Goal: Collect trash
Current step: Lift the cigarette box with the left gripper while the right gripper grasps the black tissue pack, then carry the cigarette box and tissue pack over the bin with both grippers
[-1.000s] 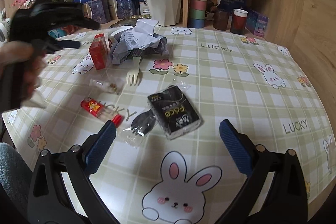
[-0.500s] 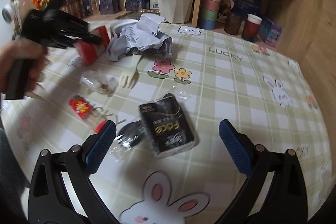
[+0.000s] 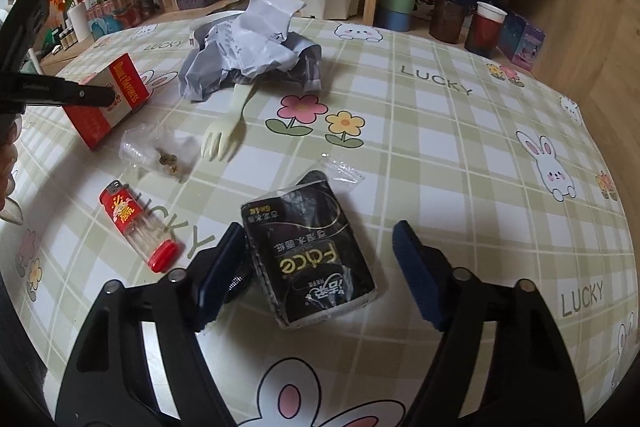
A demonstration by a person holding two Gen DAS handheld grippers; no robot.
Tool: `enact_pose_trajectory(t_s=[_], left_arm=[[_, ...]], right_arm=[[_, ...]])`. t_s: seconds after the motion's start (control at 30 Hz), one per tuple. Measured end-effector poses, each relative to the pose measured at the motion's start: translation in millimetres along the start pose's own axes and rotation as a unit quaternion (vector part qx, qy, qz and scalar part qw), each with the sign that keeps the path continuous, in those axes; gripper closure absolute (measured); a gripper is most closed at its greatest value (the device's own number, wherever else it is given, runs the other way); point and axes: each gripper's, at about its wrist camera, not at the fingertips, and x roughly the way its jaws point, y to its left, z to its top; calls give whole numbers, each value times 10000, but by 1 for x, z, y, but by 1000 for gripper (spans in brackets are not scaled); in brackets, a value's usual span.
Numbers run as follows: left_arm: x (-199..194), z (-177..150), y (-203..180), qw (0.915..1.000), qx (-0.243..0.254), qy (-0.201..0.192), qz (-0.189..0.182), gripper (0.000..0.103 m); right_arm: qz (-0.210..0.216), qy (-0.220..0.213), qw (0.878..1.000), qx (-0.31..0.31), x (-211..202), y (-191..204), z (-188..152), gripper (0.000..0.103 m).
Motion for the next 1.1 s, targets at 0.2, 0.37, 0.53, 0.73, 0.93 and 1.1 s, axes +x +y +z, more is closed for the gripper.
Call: enact_pose_trajectory(t_s=[0.2,0.37,0.53,0.73,0.93,1.1], left_arm=[[1,-3,-4,9999,110,-43,90,81],[2,-5,-5,9999,85,-76,110,81],[-5,-11,-7,9997,78,-186,100,82],[-51,-29,-18,9982,47,-559,-225,82],[-115,-65,-23,9948,-80,-922,-417,82],[-148,-104,-25,9943,-99,-996,-365,82]], right_arm=[[120,96,9998,92,4,-4,0,34],[233,133,9995,181,5,-6,-1,34],[223,-63,9996,150,-1,-4,-4,54],[40,-551,9984,-80,-22,7,-10,55],[-115,-715,9974,-30,-47,17,-16,55],[160,-950,9953,-63,-87,46,-25,55]])
